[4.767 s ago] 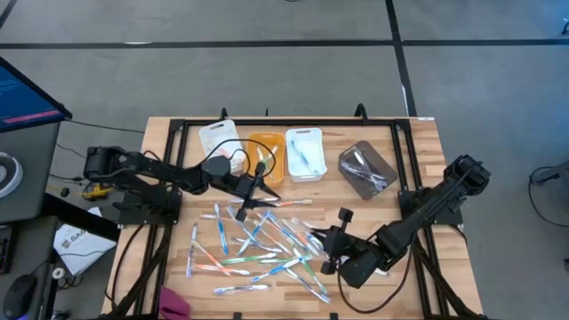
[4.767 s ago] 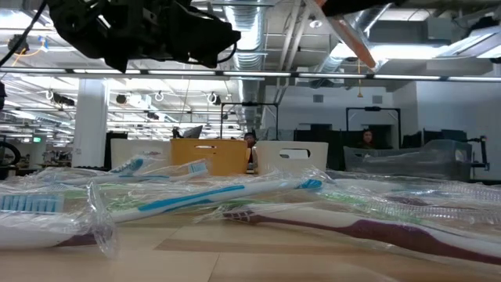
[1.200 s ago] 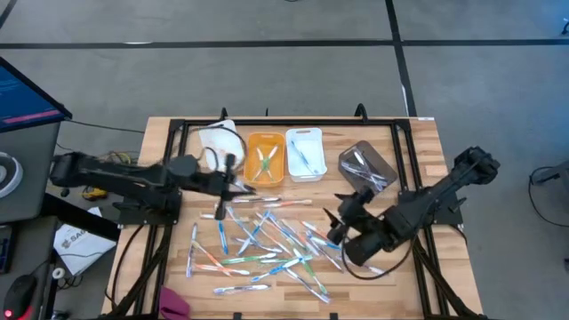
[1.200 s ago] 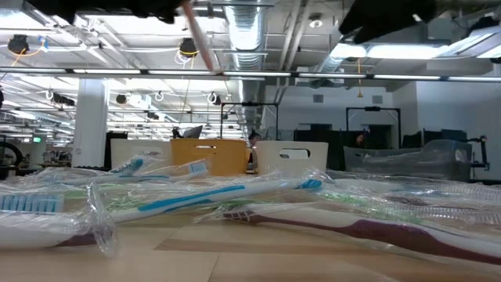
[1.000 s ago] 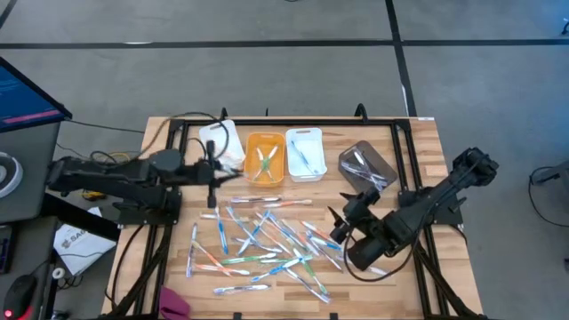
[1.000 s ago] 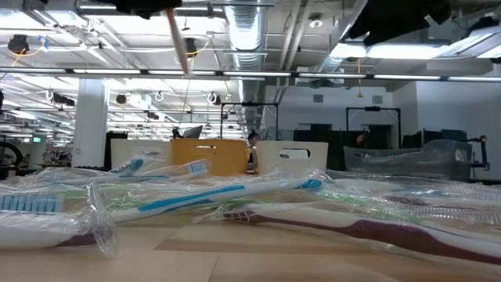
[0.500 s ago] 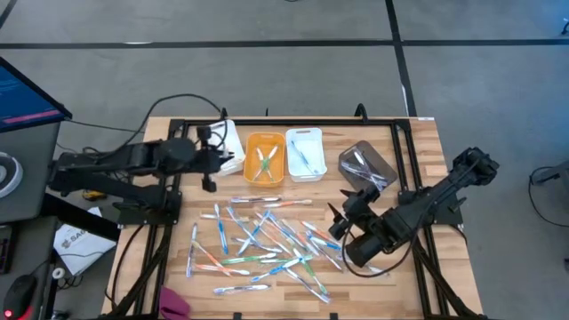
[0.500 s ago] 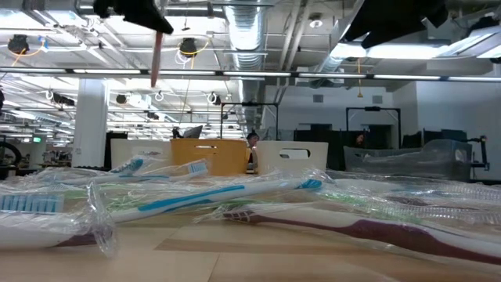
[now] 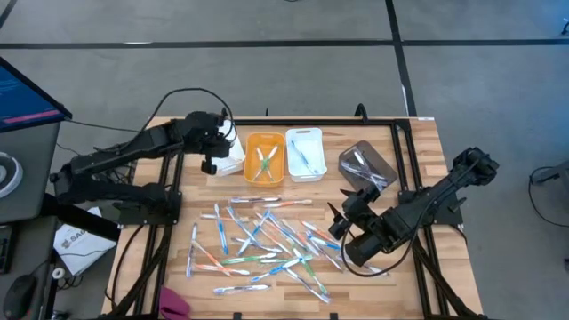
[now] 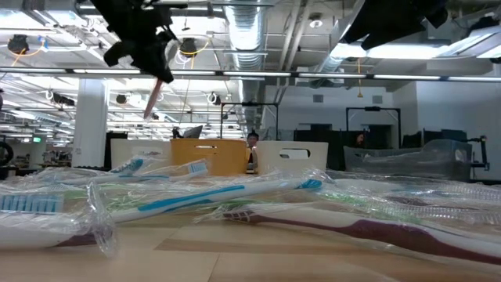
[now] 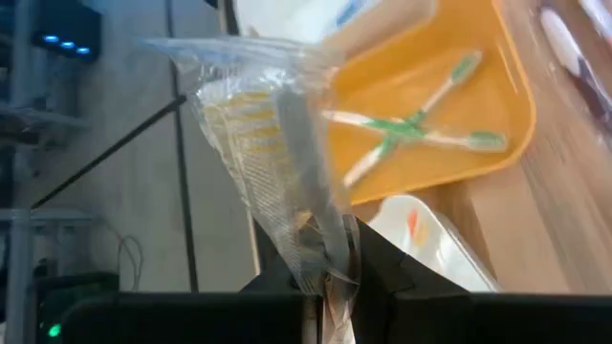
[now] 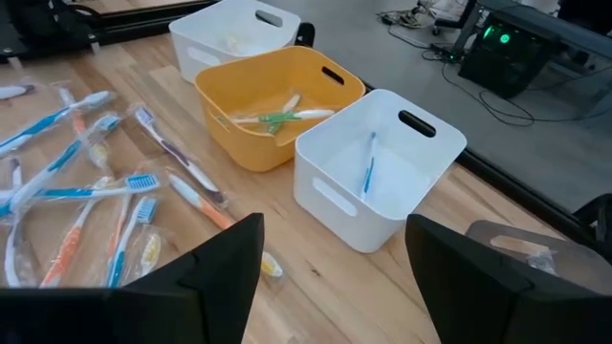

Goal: Pick & Place Toothbrushes
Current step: Put the white orange toothbrush into the left white bin

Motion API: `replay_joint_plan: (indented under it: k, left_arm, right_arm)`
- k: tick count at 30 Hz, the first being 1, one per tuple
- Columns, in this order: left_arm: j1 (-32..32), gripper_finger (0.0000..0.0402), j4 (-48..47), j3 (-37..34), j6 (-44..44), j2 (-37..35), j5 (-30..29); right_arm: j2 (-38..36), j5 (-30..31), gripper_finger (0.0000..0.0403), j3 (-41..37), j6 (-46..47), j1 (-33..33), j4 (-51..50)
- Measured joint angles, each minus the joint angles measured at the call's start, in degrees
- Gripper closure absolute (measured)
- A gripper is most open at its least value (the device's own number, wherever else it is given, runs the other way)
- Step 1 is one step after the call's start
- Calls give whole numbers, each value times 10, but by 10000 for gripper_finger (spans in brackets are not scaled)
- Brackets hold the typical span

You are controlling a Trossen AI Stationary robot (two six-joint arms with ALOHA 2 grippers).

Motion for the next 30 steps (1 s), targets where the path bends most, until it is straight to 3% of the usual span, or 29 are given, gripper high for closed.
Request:
replay_joint_plan:
  k: [5,14,30]
  left_arm:
    - [34,385,-1,-30,57,2,2]
    - [62,384,16,-65,84,4,2]
    - [83,379,78,-97,86,85,-12]
  right_arm:
    - [0,-1,153,0,0,2,0]
    - [0,-2,153,0,-22,4,0]
    - [0,-1,153,0,-47,-16,-2]
